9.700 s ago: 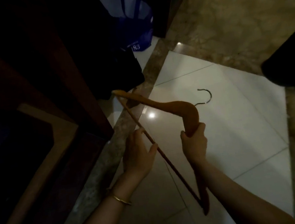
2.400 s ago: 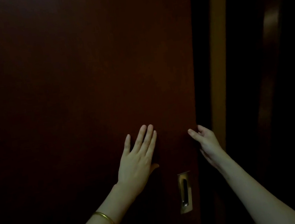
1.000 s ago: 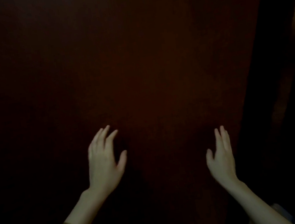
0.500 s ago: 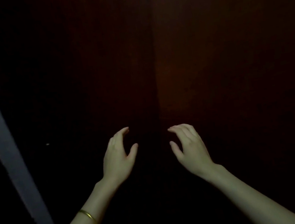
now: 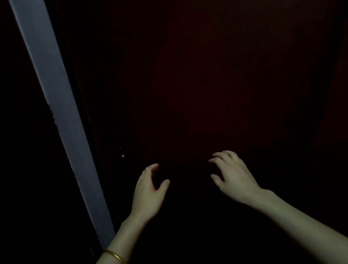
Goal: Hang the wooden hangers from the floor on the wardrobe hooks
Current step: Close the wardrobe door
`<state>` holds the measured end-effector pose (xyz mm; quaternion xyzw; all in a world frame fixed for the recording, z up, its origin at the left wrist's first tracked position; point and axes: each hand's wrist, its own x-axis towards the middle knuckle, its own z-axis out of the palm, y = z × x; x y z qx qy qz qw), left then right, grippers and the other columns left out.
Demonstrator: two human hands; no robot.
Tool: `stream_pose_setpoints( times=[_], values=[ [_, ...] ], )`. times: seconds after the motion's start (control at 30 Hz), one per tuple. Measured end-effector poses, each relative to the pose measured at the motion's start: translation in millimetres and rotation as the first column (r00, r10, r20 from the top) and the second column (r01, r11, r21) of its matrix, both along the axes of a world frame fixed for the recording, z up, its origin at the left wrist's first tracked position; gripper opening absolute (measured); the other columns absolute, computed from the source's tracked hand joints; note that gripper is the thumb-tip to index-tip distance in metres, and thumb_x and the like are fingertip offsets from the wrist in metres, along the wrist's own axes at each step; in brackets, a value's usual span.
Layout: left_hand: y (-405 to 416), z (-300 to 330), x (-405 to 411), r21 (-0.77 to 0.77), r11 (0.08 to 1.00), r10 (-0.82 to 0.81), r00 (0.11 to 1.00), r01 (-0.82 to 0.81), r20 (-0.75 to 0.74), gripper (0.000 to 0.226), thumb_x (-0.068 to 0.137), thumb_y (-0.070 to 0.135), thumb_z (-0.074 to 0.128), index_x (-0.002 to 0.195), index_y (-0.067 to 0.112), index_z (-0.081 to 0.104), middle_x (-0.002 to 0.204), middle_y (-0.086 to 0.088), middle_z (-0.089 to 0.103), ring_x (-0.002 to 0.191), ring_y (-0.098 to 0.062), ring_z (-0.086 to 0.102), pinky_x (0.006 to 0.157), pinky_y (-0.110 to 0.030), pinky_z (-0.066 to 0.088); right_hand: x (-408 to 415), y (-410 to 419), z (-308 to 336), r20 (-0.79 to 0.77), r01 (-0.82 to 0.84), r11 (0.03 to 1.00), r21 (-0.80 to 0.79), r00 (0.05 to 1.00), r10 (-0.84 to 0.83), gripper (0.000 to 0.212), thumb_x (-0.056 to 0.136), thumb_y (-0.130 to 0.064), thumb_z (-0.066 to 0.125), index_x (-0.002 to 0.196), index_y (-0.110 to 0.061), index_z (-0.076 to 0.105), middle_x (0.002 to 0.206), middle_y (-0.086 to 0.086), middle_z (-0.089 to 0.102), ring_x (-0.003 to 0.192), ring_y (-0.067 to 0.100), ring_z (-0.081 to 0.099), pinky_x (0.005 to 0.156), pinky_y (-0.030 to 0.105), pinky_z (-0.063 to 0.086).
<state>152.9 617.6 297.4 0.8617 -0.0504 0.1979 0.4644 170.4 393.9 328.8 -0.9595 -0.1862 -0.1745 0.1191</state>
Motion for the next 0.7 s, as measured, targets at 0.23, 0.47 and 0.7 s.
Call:
stream_pose_setpoints(
  times=[0.23, 0.47, 0.7],
  values=[
    [68, -11, 68, -0.352, 0.917, 0.156, 0.981, -0.186, -0.113, 0.047, 0.086, 0.011, 0.059, 0.13, 0.013, 0.042, 0.122, -0.004, 0.054, 0.112, -0.014, 0.051, 0.097, -0.031, 0.042, 92, 96, -6, -0.023, -0.272, 0.958, -0.096, 0.962, 0.271, 0.046, 0.093, -0.029, 0.047, 0.136, -0.016, 0.04, 0.146, 0.001, 0.035, 0.139, 0.019, 0.022, 0.116, 0.035, 0.018],
    [141, -25, 110, -0.237, 0.9, 0.359, 0.93, -0.366, -0.073, 0.036, 0.086, 0.008, 0.058, 0.121, 0.012, 0.051, 0.105, 0.003, 0.057, 0.098, -0.008, 0.054, 0.086, -0.022, 0.041, 180, 218, -21, -0.01, -0.42, 0.847, -0.328, 0.898, 0.441, 0.051, 0.092, -0.027, 0.046, 0.138, -0.009, 0.035, 0.144, 0.009, 0.037, 0.137, 0.026, 0.025, 0.116, 0.041, 0.018],
    [194, -44, 177, -0.106, 0.945, 0.306, 0.951, -0.309, -0.048, 0.026, 0.086, 0.007, 0.056, 0.11, 0.016, 0.059, 0.103, 0.009, 0.06, 0.095, -0.002, 0.056, 0.082, -0.011, 0.04, 259, 290, -44, 0.043, -0.281, 0.626, -0.727, 0.892, 0.45, 0.059, 0.092, -0.029, 0.046, 0.142, -0.004, 0.027, 0.15, 0.018, 0.025, 0.142, 0.033, 0.014, 0.116, 0.051, 0.003]
  ],
)
